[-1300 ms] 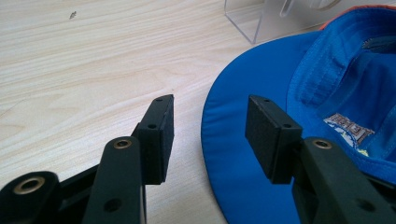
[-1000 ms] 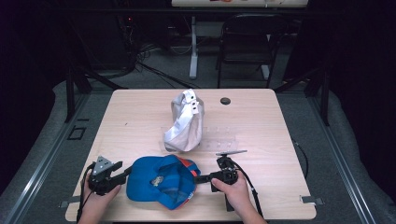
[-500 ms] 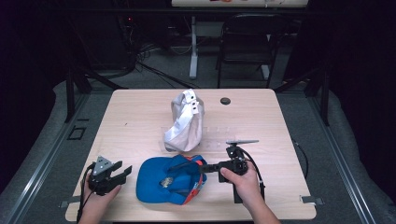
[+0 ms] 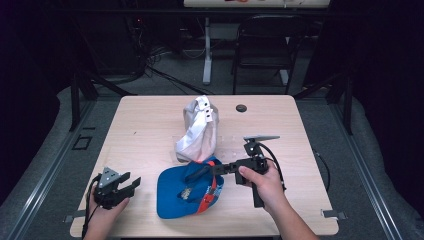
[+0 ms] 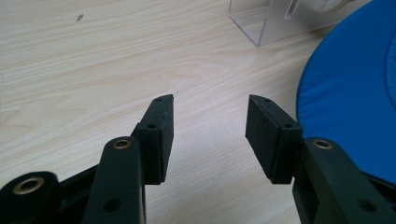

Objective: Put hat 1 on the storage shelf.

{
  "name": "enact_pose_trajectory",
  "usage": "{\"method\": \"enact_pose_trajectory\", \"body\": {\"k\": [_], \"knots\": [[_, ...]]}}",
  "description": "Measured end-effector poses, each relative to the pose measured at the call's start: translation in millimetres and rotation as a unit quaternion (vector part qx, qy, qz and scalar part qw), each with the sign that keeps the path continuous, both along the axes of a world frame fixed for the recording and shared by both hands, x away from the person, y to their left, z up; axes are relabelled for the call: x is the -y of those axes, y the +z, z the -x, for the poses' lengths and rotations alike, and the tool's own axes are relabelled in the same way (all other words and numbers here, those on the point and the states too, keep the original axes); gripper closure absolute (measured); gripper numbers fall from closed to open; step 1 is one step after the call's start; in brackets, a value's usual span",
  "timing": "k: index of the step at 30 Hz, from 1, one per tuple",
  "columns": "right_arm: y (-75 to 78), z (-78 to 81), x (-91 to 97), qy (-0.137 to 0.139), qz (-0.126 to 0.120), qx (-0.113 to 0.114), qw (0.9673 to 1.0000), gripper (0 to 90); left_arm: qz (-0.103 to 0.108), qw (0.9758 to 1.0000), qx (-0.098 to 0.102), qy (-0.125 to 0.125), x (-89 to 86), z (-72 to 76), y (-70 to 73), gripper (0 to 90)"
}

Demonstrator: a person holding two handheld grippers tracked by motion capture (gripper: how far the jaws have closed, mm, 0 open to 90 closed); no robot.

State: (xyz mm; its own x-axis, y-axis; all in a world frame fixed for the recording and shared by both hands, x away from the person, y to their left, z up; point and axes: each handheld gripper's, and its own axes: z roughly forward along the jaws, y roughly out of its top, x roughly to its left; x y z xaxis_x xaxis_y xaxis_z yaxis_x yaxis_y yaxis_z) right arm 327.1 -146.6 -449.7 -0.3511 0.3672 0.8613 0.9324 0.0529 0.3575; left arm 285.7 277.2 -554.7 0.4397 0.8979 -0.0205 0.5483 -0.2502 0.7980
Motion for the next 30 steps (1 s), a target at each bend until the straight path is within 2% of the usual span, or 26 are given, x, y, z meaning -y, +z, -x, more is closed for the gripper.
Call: {"method": "enact_pose_trajectory", "body": {"k": [1,5,8,16,23,30], "knots": [[0.0,0.0,0.0,0.000,0.000,0.000,1.0000,78.4,0.000,1.0000,0.000,0.000,0.0,0.0,0.0,52.2],[12.7,-2.8,0.8,0.003,-0.028,-0.004,0.9996,78.4,-0.002,1.0000,-0.004,-0.001,0.7,0.7,0.8,52.2],[22.5,-2.8,3.2,0.000,-0.037,-0.006,0.9993,78.4,0.001,1.0000,0.000,-0.002,1.0,0.8,0.5,52.1],[50.2,-0.2,16.8,-0.012,-0.033,0.011,0.9993,78.4,0.000,1.0000,-0.002,-0.001,1.0,0.9,0.7,52.1],[64.2,-1.1,34.4,-0.032,-0.032,0.016,0.9989,78.5,0.001,1.0000,-0.002,-0.001,1.5,0.9,0.4,52.1],[77.3,-4.5,55.9,-0.054,-0.039,0.008,0.9977,78.5,0.001,1.0000,-0.002,0.001,1.4,0.7,0.2,51.9]]}}
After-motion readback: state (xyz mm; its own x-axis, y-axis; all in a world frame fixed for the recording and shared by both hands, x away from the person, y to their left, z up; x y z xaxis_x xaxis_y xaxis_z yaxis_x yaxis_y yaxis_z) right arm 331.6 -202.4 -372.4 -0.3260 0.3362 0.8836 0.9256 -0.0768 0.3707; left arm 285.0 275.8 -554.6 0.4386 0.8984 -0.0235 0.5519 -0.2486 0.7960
